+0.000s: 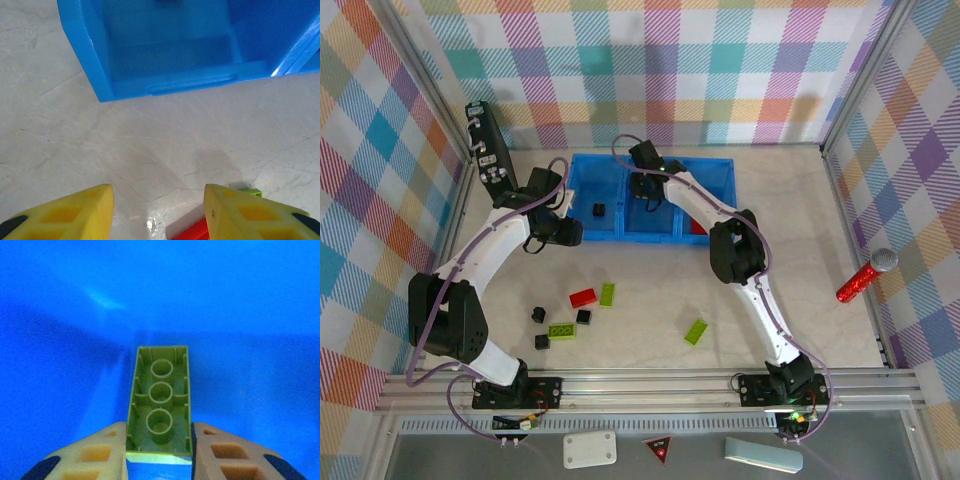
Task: Sort the legos into containers by color
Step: Place the lego in the container.
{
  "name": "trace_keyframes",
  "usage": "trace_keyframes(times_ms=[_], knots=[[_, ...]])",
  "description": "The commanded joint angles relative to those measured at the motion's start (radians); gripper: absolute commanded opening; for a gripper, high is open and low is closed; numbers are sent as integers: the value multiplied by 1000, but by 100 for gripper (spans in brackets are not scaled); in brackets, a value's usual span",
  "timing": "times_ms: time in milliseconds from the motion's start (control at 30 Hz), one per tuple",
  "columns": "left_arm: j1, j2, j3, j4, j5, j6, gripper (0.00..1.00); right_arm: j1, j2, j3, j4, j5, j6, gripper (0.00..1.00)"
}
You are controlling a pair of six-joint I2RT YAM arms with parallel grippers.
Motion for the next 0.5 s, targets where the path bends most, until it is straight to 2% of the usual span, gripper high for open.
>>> trace_keyframes(times_ms=[0, 467], knots=[[11, 2, 12, -19, 8, -7, 50, -2, -8, -46, -64, -56, 40, 28], [9, 3, 13, -21, 4, -4, 50, -24, 28, -26, 6, -141, 55, 30]])
